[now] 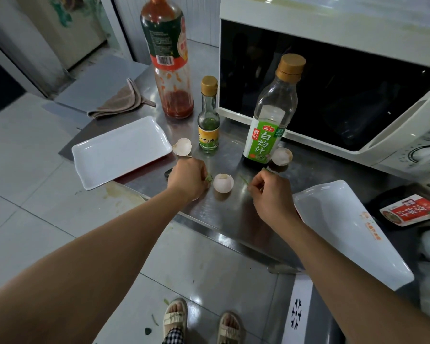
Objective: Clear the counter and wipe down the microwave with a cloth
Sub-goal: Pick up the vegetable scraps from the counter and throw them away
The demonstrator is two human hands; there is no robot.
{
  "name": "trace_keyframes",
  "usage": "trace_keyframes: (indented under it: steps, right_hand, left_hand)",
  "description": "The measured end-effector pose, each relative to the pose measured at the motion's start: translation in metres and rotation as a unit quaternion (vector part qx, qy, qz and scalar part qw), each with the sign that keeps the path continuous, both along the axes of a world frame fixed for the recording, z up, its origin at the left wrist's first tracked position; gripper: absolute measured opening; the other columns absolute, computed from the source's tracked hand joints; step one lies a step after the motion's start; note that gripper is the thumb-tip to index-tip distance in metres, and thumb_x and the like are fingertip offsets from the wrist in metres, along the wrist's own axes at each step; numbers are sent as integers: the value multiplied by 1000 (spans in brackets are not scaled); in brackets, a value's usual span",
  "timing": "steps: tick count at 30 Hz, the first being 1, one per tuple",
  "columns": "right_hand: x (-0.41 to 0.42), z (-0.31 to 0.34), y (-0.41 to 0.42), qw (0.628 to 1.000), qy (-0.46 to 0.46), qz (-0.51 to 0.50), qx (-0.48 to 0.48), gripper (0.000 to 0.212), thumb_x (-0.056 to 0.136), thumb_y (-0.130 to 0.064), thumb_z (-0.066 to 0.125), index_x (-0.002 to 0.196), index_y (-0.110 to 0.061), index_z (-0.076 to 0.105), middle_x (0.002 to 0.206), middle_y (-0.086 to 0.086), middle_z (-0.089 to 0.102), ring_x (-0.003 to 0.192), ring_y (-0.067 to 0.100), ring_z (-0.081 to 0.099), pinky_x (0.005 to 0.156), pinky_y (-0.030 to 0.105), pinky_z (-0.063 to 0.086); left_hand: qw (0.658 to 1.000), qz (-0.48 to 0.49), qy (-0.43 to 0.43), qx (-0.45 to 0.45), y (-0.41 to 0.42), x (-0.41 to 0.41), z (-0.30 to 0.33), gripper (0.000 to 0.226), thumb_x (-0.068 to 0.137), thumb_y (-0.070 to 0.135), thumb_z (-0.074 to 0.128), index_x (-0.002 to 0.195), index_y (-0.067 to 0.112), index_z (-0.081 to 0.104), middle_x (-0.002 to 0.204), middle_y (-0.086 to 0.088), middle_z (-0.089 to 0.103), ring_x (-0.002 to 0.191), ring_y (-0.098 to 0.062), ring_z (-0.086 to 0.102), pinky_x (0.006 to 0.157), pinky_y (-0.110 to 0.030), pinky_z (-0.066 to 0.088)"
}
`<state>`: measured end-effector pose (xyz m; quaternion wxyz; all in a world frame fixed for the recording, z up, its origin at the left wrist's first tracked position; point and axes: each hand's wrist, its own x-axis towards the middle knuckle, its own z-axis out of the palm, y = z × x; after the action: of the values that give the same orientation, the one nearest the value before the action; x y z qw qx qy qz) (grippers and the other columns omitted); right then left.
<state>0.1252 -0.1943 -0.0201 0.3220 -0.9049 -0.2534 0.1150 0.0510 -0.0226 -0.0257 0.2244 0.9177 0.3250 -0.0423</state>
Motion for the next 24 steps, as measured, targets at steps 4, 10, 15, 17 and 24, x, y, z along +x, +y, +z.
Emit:
trace_keyframes:
  steps: [4, 10, 15, 17, 24]
  right_hand:
    - [2, -1, -2, 1000, 2, -1, -2, 9, 87, -7, 59, 78, -6, 58, 78, 7, 62, 75, 25, 58, 72, 43, 51]
    - [2, -3, -3, 1000, 0, 2, -2, 12, 86, -7, 60, 76, -9, 56, 77, 5, 61, 74, 23, 58, 71, 40, 52]
    - [1, -3, -3, 1000, -3, 2, -3, 18, 85, -7, 61, 71, -13, 52, 76, 3, 59, 72, 22, 55, 70, 37, 50]
    - [0, -2, -2, 1000, -1, 1, -3, 17, 85, -8, 61, 71, -13, 53, 75, 1, 58, 73, 23, 56, 72, 39, 50]
    - [-5, 11, 2, 1000, -10, 5, 11, 15, 85, -10, 60, 72, -14, 55, 70, -1, 57, 70, 23, 57, 64, 35, 48]
  left_hand:
    - [998, -3, 20, 59, -3, 1, 2, 7, 79, 17, 68, 83, 21, 66, 95, -8, 64, 89, -31, 61, 72, -33, 51]
    - [995, -30, 23, 90, -4, 1, 2, 11, 78, 10, 64, 86, 17, 65, 94, -11, 65, 89, -33, 62, 72, -36, 51]
    - [999, -10, -2, 48, -2, -2, -6, 11, 84, 10, 56, 89, 14, 65, 94, -11, 64, 88, -31, 59, 67, -31, 43]
    - [1000, 19, -13, 3, 1, -4, -6, 13, 86, 11, 57, 91, 15, 68, 95, -9, 67, 87, -26, 59, 69, -30, 45]
    - [893, 205, -136, -376, 8, -9, 16, 26, 89, -6, 49, 71, 8, 61, 71, -10, 55, 58, -17, 50, 58, -25, 55]
